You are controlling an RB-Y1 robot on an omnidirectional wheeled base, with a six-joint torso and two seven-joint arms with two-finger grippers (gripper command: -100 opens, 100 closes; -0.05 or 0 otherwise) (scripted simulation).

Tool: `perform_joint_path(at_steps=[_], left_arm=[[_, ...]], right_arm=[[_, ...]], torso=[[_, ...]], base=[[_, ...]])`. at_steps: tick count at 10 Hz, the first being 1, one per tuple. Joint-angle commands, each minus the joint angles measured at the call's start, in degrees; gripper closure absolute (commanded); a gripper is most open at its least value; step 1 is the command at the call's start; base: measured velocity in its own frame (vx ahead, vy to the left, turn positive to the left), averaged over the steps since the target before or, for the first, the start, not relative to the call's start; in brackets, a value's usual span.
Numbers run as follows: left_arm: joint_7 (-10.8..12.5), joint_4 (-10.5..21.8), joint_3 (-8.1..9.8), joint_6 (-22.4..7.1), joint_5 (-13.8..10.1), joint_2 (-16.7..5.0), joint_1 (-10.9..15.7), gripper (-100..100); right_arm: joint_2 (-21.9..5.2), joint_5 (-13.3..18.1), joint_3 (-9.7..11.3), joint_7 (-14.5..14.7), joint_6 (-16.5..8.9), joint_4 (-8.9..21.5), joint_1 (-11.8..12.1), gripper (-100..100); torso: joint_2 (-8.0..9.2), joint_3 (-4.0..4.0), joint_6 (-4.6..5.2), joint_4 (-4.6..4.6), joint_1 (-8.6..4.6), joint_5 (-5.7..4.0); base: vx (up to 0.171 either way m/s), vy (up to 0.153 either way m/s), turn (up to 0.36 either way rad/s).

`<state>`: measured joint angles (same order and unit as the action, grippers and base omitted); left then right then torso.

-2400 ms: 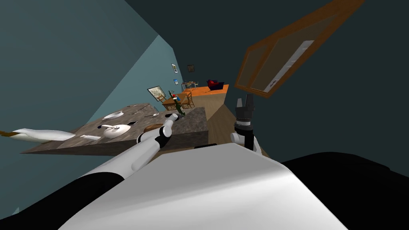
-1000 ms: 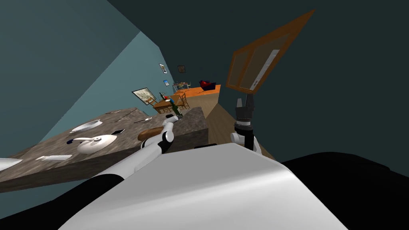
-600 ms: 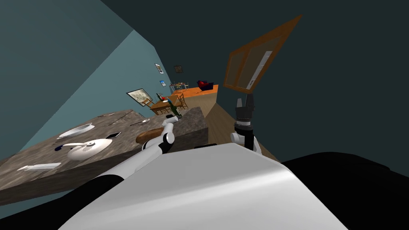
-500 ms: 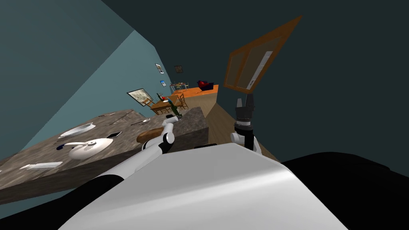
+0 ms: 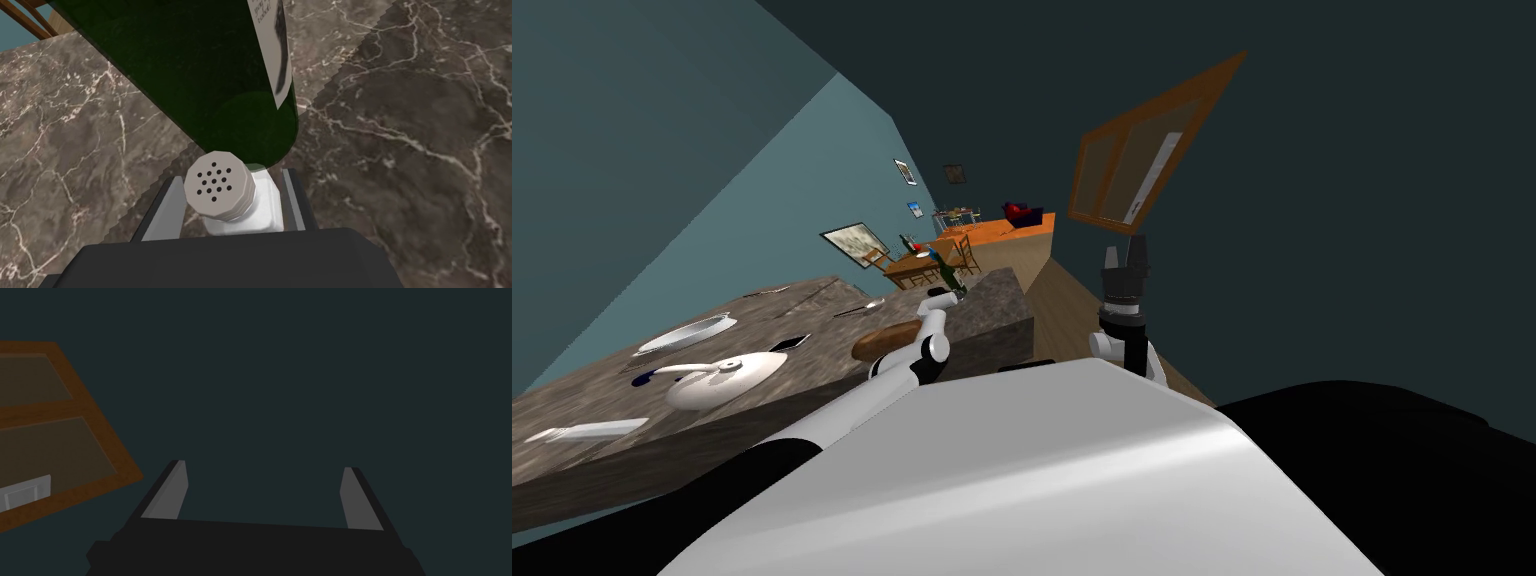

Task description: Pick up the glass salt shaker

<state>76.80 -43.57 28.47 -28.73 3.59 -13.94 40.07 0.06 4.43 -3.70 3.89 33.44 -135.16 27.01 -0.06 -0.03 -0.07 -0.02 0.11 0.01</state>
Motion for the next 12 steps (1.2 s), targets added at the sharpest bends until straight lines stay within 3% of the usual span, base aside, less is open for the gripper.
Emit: perform_joint_path(at_steps=[1, 4, 5, 6, 9, 10, 12], left_arm=[[0.0, 0.0, 0.0, 0.0, 0.0, 0.0, 0.0, 100], [0.04, -0.05, 0.01, 0.07, -0.03, 0.0, 0.05, 100], [0.03, -0.04, 0.01, 0.07, -0.02, 0.0, 0.05, 0], [-2.84, 2.82, -0.27, 0.97, -2.89, -0.76, 1.53, 100], [-7.59, 6.23, -0.55, 1.89, -7.78, -1.49, 3.1, 100], [-8.33, 6.23, -0.55, 1.89, -7.78, -1.49, 3.1, 100], [-11.69, 9.34, -0.83, 2.81, -11.49, -2.23, 4.66, 100]], right_arm=[[0.0, 0.0, 0.0, 0.0, 0.0, 0.0, 0.0, 0], [0.0, 0.0, 0.0, 0.0, 0.0, 0.0, 0.0, 0], [0.0, 0.0, 0.0, 0.0, 0.0, 0.0, 0.0, 0], [0.0, 0.0, 0.0, 0.0, 0.0, 0.0, 0.0, 0], [0.01, 0.0, 0.0, 0.0, 0.0, 0.0, 0.01, 0], [0.01, 0.0, 0.0, 0.0, 0.0, 0.0, 0.0, 0], [0.0, 0.0, 0.0, 0.0, 0.0, 0.0, 0.01, 0]], torso=[[0.0, 0.0, 0.0, 0.0, 0.0, 0.0], [-0.06, -0.06, -0.01, -0.05, -0.01, -0.01], [-0.07, -0.06, -0.01, -0.05, -0.01, 0.0], [-0.07, -0.06, -0.01, -0.05, -0.01, 0.0], [-0.24, -0.14, -0.04, -0.07, -0.31, -0.07], [-0.22, -0.15, 0.04, -0.09, -0.26, -0.04], [-0.19, -0.12, 0.0, -0.06, -0.18, -0.04]], base=[[0.0, 0.0, 0.0], [0.0, 0.0, 0.0], [0.0, 0.0, 0.0], [0.03, -0.037, 0.197], [0.04, -0.076, 0.155], [0.01, -0.023, -0.014], [0.025, -0.05, 0.139]])
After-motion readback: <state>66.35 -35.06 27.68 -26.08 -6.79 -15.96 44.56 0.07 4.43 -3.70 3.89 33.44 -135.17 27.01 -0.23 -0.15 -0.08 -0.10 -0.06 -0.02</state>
